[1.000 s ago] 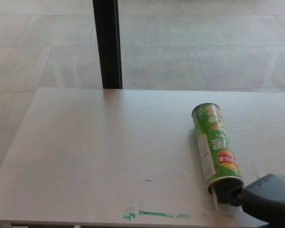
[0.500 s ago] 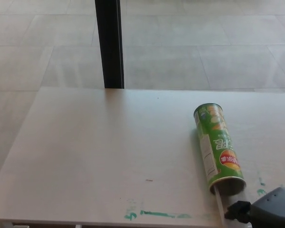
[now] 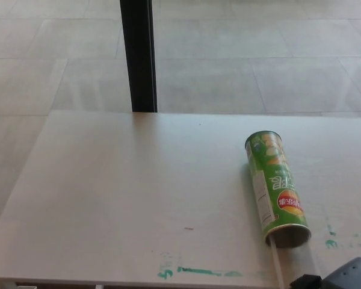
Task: Use the finger on the right hand of the robot to pull out the chips tray kept inside a container in the middle of the desk
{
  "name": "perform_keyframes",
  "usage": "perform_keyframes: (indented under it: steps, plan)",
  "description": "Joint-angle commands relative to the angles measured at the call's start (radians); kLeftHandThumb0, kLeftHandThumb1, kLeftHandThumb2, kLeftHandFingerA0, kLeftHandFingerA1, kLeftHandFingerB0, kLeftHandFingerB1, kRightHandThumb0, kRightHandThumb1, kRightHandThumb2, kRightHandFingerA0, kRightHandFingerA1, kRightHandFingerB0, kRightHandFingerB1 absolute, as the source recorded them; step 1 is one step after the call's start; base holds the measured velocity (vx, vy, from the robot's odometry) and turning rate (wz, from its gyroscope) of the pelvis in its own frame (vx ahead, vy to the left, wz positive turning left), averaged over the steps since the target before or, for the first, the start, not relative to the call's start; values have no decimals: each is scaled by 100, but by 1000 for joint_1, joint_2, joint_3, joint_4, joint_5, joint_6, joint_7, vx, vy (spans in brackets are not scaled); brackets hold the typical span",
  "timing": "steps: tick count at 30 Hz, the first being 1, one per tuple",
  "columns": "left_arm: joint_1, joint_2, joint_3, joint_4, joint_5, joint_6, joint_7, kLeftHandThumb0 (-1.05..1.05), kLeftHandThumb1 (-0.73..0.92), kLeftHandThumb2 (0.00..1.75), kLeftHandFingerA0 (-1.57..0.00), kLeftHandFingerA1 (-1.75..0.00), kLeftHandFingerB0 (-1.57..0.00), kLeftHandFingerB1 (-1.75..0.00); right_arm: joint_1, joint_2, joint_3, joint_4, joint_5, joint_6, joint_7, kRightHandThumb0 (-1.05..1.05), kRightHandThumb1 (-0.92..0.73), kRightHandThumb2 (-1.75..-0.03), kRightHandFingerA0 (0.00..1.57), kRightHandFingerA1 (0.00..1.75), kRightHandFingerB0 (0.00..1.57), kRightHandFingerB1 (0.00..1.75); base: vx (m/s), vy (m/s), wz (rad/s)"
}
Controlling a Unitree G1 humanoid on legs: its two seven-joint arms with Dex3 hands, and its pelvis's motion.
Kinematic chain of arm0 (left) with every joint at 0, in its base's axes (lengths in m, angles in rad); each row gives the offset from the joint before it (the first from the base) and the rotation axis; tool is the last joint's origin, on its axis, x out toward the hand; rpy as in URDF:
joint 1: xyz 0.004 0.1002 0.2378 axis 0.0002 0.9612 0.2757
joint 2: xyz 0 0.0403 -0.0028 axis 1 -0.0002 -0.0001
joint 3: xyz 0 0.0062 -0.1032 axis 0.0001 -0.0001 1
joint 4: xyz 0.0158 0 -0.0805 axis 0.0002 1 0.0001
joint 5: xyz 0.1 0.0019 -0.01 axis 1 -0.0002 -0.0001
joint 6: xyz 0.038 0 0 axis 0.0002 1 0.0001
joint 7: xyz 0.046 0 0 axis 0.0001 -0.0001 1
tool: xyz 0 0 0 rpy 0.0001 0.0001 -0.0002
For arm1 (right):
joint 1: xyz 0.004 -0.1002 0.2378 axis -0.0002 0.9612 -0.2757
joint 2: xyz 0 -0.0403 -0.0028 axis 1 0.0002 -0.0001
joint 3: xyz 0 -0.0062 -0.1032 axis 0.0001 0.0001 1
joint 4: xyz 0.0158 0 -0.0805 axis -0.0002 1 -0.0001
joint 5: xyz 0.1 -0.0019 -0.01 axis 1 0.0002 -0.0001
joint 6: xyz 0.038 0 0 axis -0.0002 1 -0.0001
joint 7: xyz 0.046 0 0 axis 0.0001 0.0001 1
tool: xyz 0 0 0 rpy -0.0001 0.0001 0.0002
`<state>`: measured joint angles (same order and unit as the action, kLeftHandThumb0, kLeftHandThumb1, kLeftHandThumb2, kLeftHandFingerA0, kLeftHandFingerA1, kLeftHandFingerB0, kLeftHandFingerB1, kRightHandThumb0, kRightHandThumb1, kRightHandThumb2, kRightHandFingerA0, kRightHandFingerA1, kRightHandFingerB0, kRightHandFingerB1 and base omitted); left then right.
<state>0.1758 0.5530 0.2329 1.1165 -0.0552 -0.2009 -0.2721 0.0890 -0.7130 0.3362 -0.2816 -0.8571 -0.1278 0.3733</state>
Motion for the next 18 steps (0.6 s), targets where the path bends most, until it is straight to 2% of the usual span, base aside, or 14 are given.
perform_keyframes:
  steps: [1,11,17,18]
  plan:
    - [9,21,4,-14,2,5,5,-42,73,62,-49,-52,-46,-41,66,-3,-3,-9,19,-15,8,-22,-53,-58,90,137,43,41,0,0,0]
    - [8,21,7,-8,3,4,8,-43,75,62,-49,-48,-45,-40,134,-14,-45,-66,36,-20,5,-25,-53,-61,87,143,41,42,0,0,0]
    - [16,17,11,-20,0,8,14,-42,73,62,-52,-56,-48,-42,174,-10,-74,-116,59,-1,40,-24,-55,-60,88,141,41,41,0,0,0]
    - [11,18,10,-10,2,5,11,-43,73,62,-51,-51,-48,-42,180,-9,-78,-125,56,7,49,-25,-56,-60,86,141,40,40,0,0,0]
